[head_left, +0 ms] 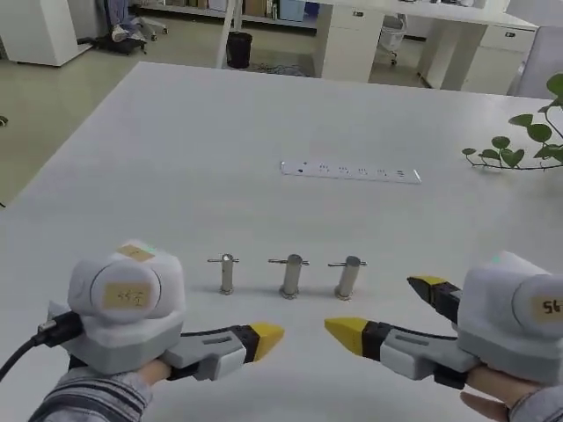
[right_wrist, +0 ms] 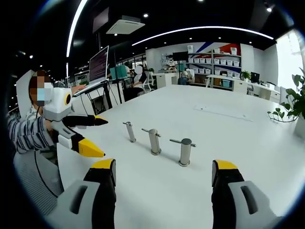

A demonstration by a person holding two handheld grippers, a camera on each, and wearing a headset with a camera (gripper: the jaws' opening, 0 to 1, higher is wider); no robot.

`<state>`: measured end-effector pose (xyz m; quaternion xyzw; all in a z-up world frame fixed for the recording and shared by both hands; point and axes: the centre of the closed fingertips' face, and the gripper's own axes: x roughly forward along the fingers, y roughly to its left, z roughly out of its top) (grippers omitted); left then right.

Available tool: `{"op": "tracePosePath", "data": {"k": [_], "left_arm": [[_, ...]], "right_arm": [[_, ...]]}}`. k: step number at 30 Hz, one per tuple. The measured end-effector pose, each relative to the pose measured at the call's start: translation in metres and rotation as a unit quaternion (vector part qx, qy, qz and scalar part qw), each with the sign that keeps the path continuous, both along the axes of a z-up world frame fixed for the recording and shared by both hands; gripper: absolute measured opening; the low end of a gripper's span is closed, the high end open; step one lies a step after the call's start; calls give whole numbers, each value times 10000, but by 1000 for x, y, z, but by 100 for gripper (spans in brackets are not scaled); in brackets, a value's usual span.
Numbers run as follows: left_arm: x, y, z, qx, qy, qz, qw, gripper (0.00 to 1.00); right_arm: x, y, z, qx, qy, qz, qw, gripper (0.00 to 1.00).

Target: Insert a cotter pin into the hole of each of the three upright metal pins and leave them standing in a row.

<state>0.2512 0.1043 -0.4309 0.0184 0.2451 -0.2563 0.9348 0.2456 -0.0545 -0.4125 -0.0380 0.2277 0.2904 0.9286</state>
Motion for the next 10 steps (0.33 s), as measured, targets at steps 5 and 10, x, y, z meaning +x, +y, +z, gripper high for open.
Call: {"op": "tracePosePath", "data": {"k": [5, 10], "left_arm": [[0, 1, 0, 12, 11, 10, 10000, 98], [0, 1, -1, 33, 26, 16, 10000, 98]], "right_arm": [[-3, 1, -1, -29, 22, 11, 10000, 79], [-3, -1, 1, -2, 28, -42, 10000, 79]]}}
